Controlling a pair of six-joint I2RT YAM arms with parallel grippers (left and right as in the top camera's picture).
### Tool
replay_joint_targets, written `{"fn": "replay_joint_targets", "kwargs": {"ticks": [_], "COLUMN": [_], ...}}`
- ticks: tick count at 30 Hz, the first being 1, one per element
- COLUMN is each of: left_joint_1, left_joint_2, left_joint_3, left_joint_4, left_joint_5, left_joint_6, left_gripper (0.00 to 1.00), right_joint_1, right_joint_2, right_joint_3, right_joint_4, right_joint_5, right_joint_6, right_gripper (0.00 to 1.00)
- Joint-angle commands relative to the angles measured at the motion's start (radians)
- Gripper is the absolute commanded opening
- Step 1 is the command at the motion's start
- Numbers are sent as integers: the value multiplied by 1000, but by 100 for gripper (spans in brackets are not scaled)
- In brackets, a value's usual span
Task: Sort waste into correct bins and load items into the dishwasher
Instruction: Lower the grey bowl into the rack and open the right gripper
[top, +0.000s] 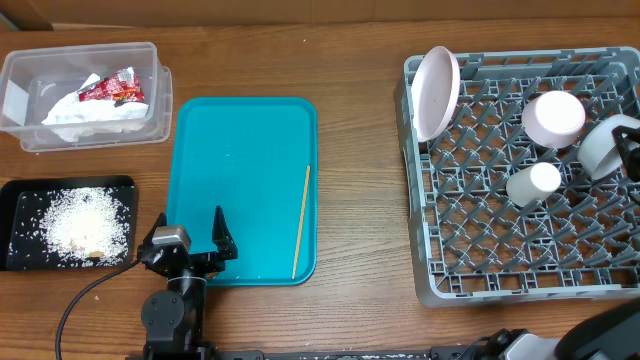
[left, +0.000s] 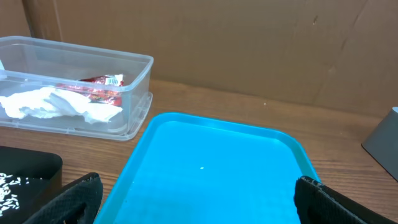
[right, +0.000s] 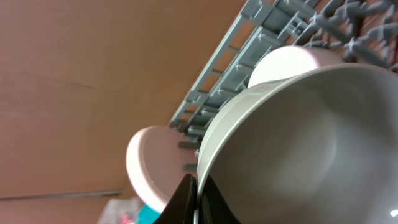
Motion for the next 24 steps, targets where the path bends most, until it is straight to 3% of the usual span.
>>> {"fn": "replay_joint_targets", "kwargs": {"ticks": [1, 11, 24], "left_joint_1": [-4, -4, -4], "left_joint_2": [-9, -9, -9], "left_joint_3": [-4, -4, -4], "left_joint_4": [2, 2, 2], "left_joint_5": [-12, -12, -12], "left_joint_6": [22, 22, 22], "left_gripper": [100, 100, 100], "right_joint_1": [-53, -177, -145], "right_joint_2": [70, 116, 122], "right_joint_3": [-3, -3, -3], "right_joint_4": [-6, -212, -184], "right_joint_5": [-187, -205, -331], "right_joint_6": [-21, -36, -124], "right_gripper": [4, 4, 4]}}
